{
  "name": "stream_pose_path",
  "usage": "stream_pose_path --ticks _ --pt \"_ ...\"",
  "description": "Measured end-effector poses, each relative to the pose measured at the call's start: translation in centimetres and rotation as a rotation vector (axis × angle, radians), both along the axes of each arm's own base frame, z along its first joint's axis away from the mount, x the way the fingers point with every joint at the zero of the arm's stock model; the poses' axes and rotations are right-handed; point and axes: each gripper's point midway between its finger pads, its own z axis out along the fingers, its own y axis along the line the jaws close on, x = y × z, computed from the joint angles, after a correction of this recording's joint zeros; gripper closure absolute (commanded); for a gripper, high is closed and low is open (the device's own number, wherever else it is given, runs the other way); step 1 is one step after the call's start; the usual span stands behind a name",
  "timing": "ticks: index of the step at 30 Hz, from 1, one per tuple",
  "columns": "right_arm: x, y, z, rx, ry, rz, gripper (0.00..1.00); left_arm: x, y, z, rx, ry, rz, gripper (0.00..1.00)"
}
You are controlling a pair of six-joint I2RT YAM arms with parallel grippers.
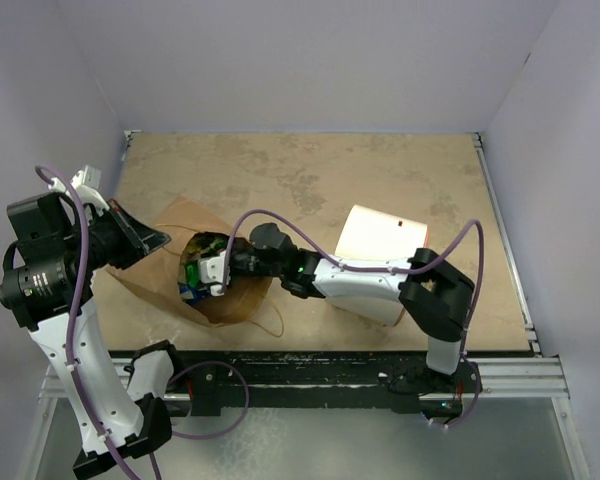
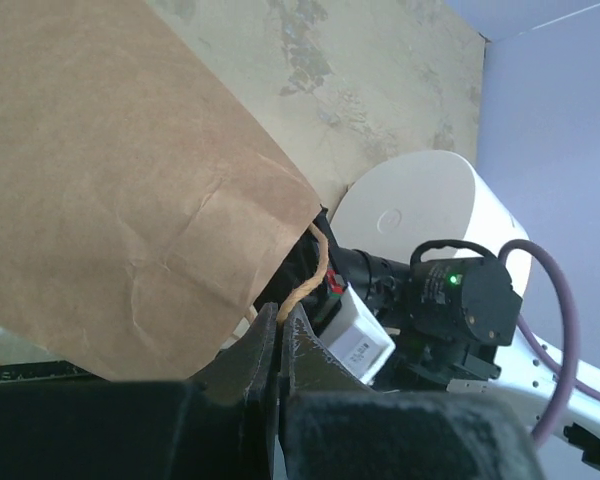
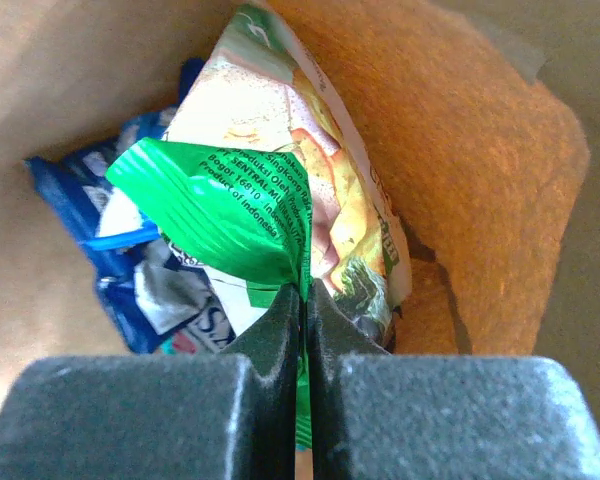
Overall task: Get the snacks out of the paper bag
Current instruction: Take out the snack from the paper bag.
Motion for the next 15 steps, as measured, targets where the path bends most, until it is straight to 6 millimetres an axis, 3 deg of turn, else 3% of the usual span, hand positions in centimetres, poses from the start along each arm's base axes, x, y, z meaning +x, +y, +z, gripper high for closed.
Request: stream_pose_path --ticks 6,15 --pt "-2.4 -1.9 1.1 -0.023 0.203 0.026 1.0 0.5 0.1 0.5 -0.022 -0.012 0.023 1.0" --pt "-4.1 -5.1 3.8 -0.008 0.517 -0.075 1.0 1.6 0.4 0.8 -0.06 -0.007 0.058 1.0"
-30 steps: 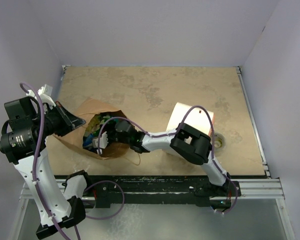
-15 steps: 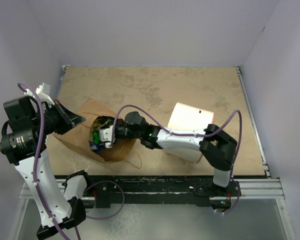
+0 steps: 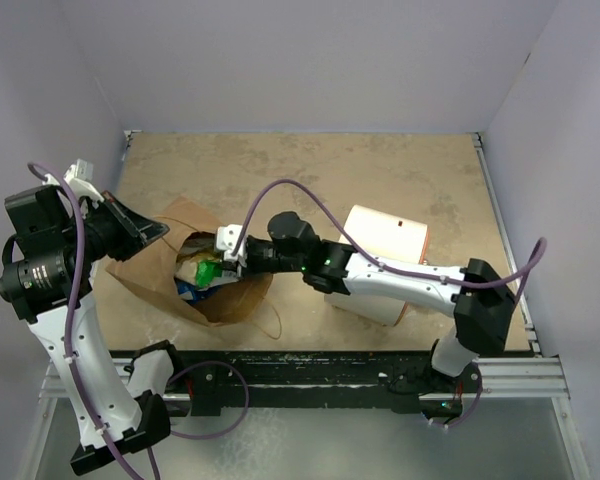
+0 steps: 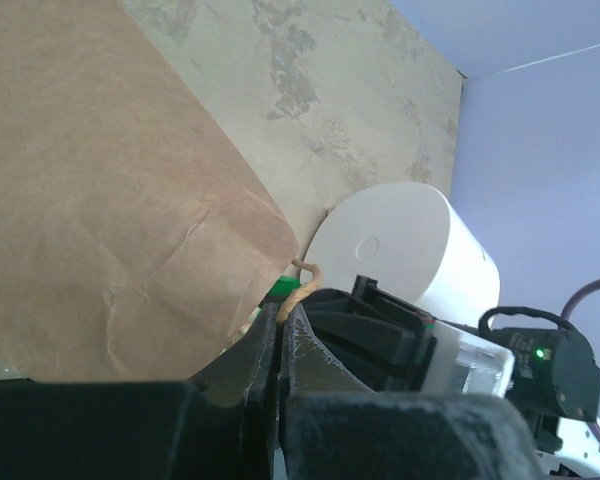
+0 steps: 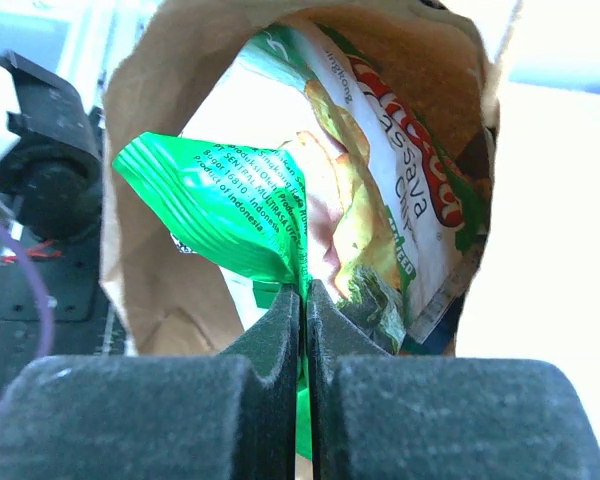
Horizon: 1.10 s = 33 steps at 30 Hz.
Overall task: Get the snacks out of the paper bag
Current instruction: Take out the snack from the paper bag.
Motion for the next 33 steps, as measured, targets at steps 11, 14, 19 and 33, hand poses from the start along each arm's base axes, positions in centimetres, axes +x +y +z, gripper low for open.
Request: stream_pose_path --ticks 11,14,19,33 --pt "-3.1 -5.4 5.5 0.03 0.353 -0.115 1.0 0.7 0.5 0.0 -0.029 0.019 0.052 1.0" --pt "-4.3 -7.1 7.6 0.064 0.403 -0.108 1.0 0.8 0.5 0.1 -0.04 0.022 0.063 1.0" --pt "-6.3 -8.7 10.6 0.124 0.488 -0.075 1.0 0.9 0.5 0.3 -0.049 0.017 0.072 1.0" --pt "-8.0 -12.4 14.6 0.117 0.649 -0.174 1.0 1.4 3.0 0.5 0.017 0.071 0.213 1.0"
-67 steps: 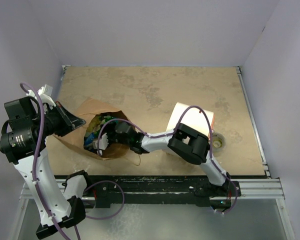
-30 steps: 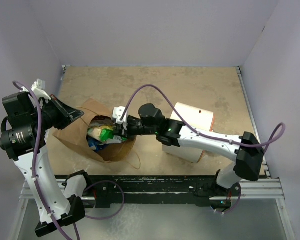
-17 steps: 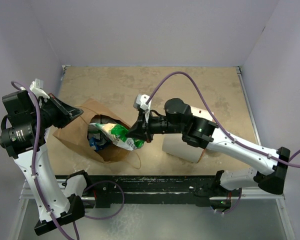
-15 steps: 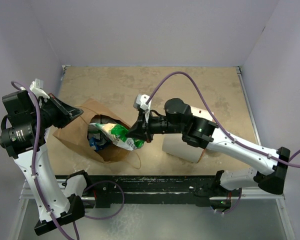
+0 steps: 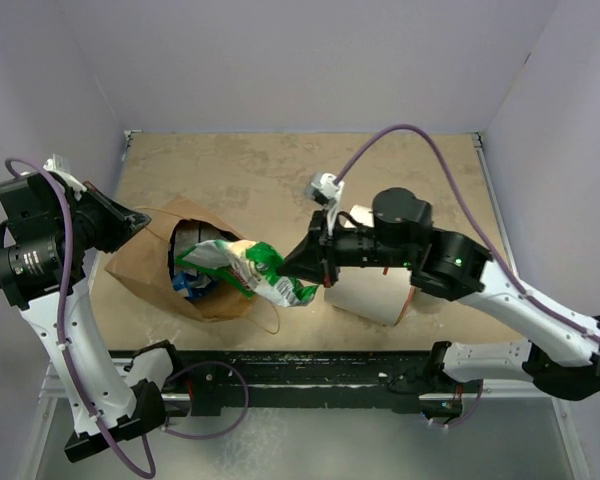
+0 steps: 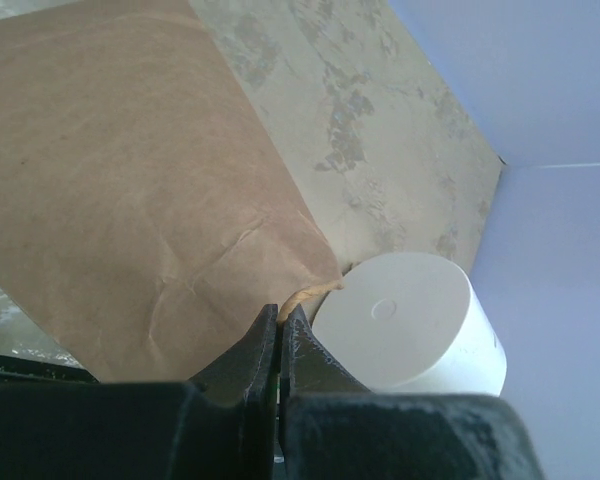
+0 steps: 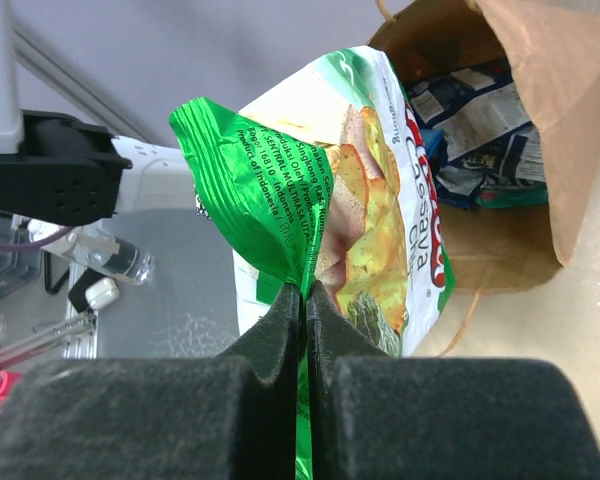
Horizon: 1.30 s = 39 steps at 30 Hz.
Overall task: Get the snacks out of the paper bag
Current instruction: Take out the snack from the paper bag, then place the snack at the center of the board.
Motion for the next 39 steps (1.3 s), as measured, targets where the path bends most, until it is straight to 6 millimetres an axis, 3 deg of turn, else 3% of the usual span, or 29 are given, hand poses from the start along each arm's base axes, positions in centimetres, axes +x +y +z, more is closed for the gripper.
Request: stream_pose_path --ticks 5,10,14,18,21,24,28,34,39 --pt "-0.1 -3.6 3.8 0.049 -0.024 -0.107 1.0 0.0 0.7 -0.4 0.02 0.025 0.033 1.0" --pt "1.9 -6.2 7.4 0.098 -0.07 -0.286 1.0 0.0 0.8 -0.5 0.024 0.029 0.037 1.0" --pt "5.9 -7.8 8.9 0.084 -0.12 -0.511 1.0 -0.2 0.6 -0.6 0.029 0.028 0.03 1.0" --pt "12.9 -10.1 8.8 0.016 -0.15 -0.774 1.0 -0.3 0.4 -0.8 0.026 0.029 0.019 1.0" --pt "19.4 -12.6 6.5 -0.095 -0.158 -0.978 1.0 -0.2 0.2 -0.8 0.024 0.023 0.006 1.0" --pt "25.2 -15.7 1.7 -0.281 -0.134 -1.136 1.0 0.0 -0.1 -1.1 0.021 0.022 -0.015 1.0" --pt "29.9 -21.3 -3.7 -0.496 -0.082 -1.274 1.0 0.1 -0.6 -2.1 0.004 0.044 -0.052 1.0" --pt "33.0 -32.8 -7.7 -0.726 -0.041 -1.522 1.0 1.1 -0.5 -2.7 0.012 0.06 -0.087 1.0" --pt "33.6 -39.7 -10.4 -0.896 0.001 -1.663 1.0 1.8 -0.2 -3.1 0.023 0.061 -0.107 1.0"
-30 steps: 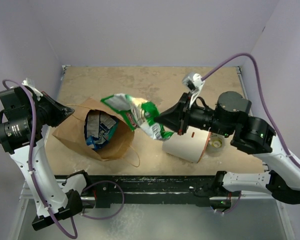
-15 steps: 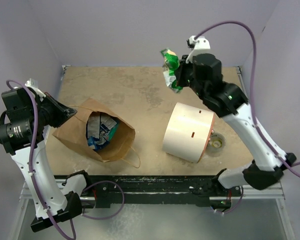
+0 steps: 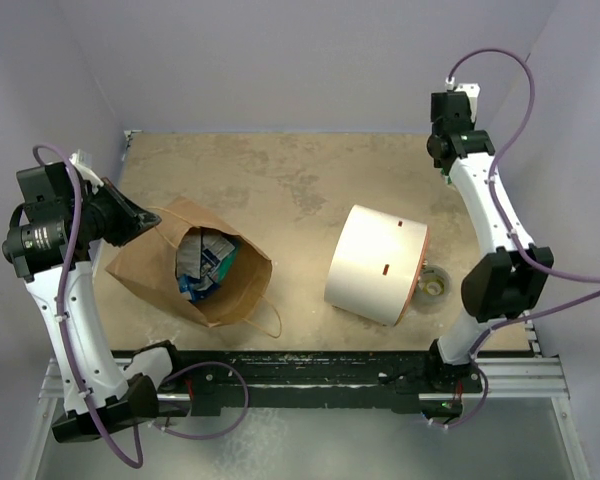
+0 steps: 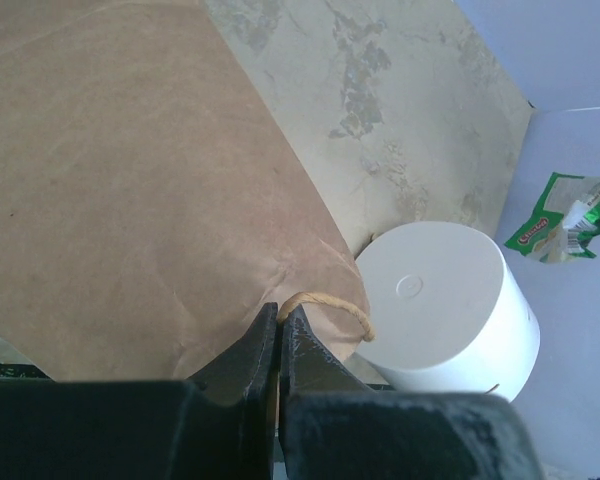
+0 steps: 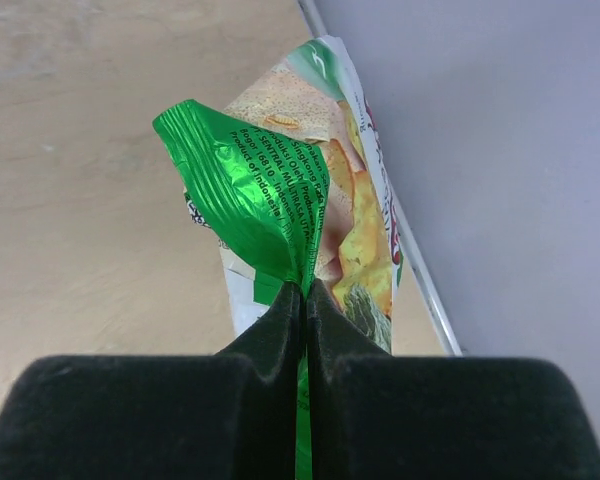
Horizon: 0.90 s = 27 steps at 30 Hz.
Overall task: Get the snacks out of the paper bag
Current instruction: Place the snack at the center of the board.
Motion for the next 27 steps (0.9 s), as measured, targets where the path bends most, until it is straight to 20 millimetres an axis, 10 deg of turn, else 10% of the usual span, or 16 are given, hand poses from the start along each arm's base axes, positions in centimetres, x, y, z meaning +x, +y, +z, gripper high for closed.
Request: stream_pose_path --ticks 7,11,15,22,27 --pt "3.9 -0.1 -7.2 -0.038 0.127 -0.013 1.0 0.9 0.0 -0.6 -0.003 0.014 -0.036 1.0" --pt "7.2 1.9 -12.7 0.03 0.2 0.041 0.46 0.9 -0.1 -0.5 -0.004 0.012 -0.043 1.0" --pt "9.7 5.5 -15.0 0.198 0.202 0.152 0.3 0.8 -0.4 -0.7 -0.018 0.013 -0.058 1.0" --pt "8.8 10.4 -6.7 0.419 0.036 0.334 0.27 0.2 -1.5 -1.1 -0.072 0.01 -0.082 1.0" --pt "2.7 13.0 2.9 0.445 -0.136 0.485 0.27 -0.6 -2.3 0.0 -0.088 -0.041 -0.094 1.0"
